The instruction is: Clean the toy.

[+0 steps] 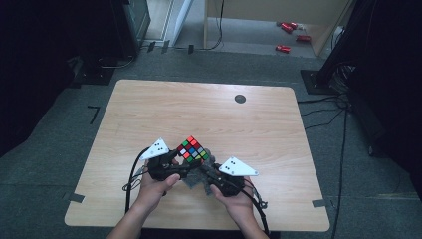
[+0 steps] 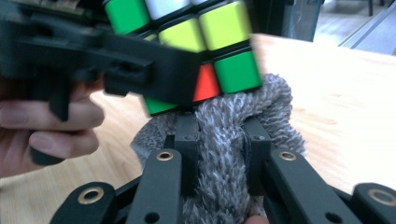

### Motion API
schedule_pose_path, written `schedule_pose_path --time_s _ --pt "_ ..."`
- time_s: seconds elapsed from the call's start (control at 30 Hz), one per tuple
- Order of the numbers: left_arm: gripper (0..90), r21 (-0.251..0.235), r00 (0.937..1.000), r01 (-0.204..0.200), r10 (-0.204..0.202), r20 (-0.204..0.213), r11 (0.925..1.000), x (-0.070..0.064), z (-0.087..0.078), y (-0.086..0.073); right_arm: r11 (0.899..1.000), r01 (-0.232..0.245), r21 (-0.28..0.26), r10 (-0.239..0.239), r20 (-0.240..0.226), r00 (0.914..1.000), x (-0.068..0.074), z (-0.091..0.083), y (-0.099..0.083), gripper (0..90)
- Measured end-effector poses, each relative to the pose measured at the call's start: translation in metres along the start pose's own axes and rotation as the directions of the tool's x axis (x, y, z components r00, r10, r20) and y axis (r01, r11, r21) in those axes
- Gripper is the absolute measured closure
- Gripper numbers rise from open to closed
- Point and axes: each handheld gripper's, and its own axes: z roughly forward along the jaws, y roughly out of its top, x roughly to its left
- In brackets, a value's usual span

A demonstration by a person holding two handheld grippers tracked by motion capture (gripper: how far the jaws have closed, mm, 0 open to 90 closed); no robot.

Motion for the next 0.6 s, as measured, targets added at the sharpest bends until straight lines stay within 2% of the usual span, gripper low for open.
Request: schedule_pose_path --time_s 0.07,0.13,0.2,0.27,0.33,0.37,0.4,0.43,0.47,0.5,0.53,0.6 --pt "35.3 0.002 1.0000 0.001 -0.001 -0.006 1.0000 0.000 0.000 -0.001 1.000 0.010 0.014 -0.010 -0.016 0.9998 0.005 0.003 -0.001 74.5" --pt "35.3 0.000 0.9999 0.008 -0.008 -0.008 1.0000 0.001 -0.001 0.000 0.998 0.056 0.036 -0.055 -0.045 0.9975 0.017 0.008 -0.003 74.4" --pt "35.4 -0.004 1.0000 0.006 -0.006 -0.004 1.0000 0.001 -0.001 0.000 0.998 0.058 0.035 -0.056 -0.048 0.9973 0.016 0.007 -0.003 74.4" --pt "35.3 -0.007 1.0000 0.001 -0.001 0.005 1.0000 0.000 -0.002 0.001 0.998 0.056 0.025 -0.055 -0.032 0.9980 0.009 0.002 0.001 74.4" --pt "35.4 -0.008 0.9999 -0.004 0.004 0.014 1.0000 -0.002 -0.002 0.001 1.000 0.022 -0.006 -0.022 0.009 0.9997 -0.003 -0.005 0.003 74.5" --pt "35.3 -0.009 0.9999 -0.006 0.006 0.014 0.9999 -0.002 -0.001 0.000 1.000 -0.011 -0.023 0.011 0.028 0.9995 -0.010 -0.008 0.004 74.5" --pt "35.3 -0.006 0.9999 -0.008 0.008 0.011 1.0000 -0.003 0.000 0.000 1.000 -0.011 -0.023 0.011 0.028 0.9995 -0.010 -0.008 0.004 74.5" --pt "35.3 -0.003 1.0000 -0.002 0.002 0.009 1.0000 -0.002 0.000 0.000 1.000 -0.013 -0.019 0.014 0.029 0.9995 -0.008 -0.007 0.003 74.5" --pt "35.3 -0.003 1.0000 -0.001 0.001 0.006 1.0000 -0.002 0.001 0.000 1.000 0.005 0.002 -0.005 0.006 1.0000 0.000 -0.002 0.001 74.4" --pt "35.3 0.002 1.0000 0.004 -0.004 0.001 1.0000 -0.001 0.001 -0.001 1.000 0.005 0.002 -0.005 0.006 1.0000 0.000 -0.002 0.001 74.4" --pt "35.3 0.009 1.0000 0.003 -0.003 -0.008 1.0000 0.000 0.001 0.000 1.000 0.012 0.017 -0.012 -0.018 0.9998 0.005 0.001 -0.001 74.3" --pt "35.3 0.013 0.9999 0.000 0.000 -0.014 0.9999 0.001 0.000 -0.001 0.998 0.049 0.041 -0.047 -0.041 0.9980 0.014 0.006 -0.003 74.1"
